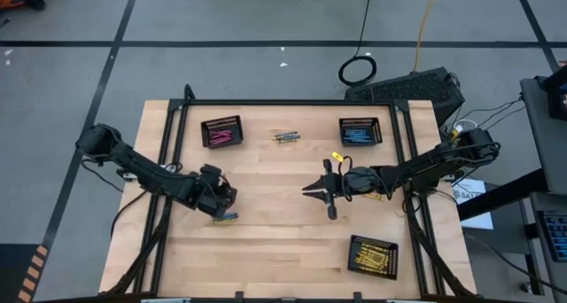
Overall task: Sort crayons
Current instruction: Put the red crayon into the top left black bin
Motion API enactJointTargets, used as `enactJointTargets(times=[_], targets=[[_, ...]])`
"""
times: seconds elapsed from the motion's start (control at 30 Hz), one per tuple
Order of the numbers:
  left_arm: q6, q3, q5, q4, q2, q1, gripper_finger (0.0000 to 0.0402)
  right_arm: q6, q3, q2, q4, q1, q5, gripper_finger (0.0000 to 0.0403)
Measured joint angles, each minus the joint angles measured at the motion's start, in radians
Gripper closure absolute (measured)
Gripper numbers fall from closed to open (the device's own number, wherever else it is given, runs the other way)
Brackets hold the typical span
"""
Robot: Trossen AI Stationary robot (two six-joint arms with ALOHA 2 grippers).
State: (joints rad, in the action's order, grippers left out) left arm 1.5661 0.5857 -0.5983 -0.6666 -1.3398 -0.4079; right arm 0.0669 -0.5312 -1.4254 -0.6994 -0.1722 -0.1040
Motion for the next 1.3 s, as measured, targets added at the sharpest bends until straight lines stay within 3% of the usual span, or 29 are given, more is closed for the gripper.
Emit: enactJointTargets(times=[0.57,0.7,1.03,1.3], targets=[[0.027,-0.002,0.087,0.032,-0.150,0.022,0.0209,0.026,0.000,0.000,-0.003,0.000,0.000,0.0360],[0.022,-0.001,0.097,0.031,-0.155,0.022,0.0243,0.030,0.000,0.000,-0.003,-0.002,0.000,0.0360],[-0.088,0.007,0.118,0.023,-0.151,0.022,0.0389,0.019,0.000,0.000,0.002,-0.002,0.000,0.0360],[-0.202,0.097,0.123,-0.070,-0.073,0.032,0.0391,0.005,0.000,0.000,0.025,-0.002,0.000,0.0360]])
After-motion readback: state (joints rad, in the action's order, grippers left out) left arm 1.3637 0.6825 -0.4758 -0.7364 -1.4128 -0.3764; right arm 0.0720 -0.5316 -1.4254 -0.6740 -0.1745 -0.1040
